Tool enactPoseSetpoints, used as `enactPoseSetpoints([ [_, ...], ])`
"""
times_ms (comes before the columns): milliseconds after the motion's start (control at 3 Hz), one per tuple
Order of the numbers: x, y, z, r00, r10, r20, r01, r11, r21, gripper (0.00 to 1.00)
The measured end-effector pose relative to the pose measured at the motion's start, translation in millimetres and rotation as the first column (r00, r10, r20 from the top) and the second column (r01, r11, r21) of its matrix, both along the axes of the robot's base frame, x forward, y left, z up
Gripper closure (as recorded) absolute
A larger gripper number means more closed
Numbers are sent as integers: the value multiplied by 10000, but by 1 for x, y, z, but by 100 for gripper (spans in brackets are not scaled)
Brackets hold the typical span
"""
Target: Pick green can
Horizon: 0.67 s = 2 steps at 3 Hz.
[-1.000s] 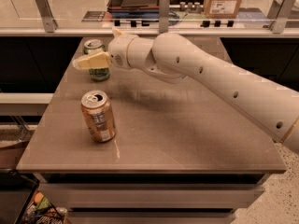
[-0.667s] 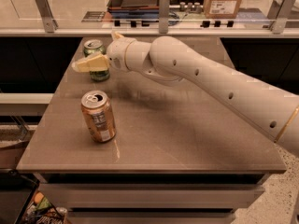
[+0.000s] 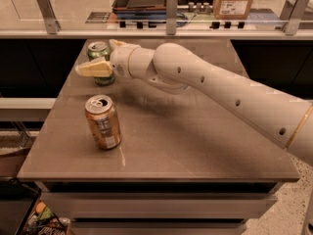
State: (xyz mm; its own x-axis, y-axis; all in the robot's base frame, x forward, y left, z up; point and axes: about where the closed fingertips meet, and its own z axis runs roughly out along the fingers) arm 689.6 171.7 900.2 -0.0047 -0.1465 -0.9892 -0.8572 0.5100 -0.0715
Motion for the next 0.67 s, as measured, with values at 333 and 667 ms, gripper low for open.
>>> enactPoseSetpoints([
  [333, -1, 2, 0, 10000, 35, 0, -35, 10000, 3, 40],
  [667, -2, 4, 0, 10000, 69, -1, -69, 10000, 5, 64],
])
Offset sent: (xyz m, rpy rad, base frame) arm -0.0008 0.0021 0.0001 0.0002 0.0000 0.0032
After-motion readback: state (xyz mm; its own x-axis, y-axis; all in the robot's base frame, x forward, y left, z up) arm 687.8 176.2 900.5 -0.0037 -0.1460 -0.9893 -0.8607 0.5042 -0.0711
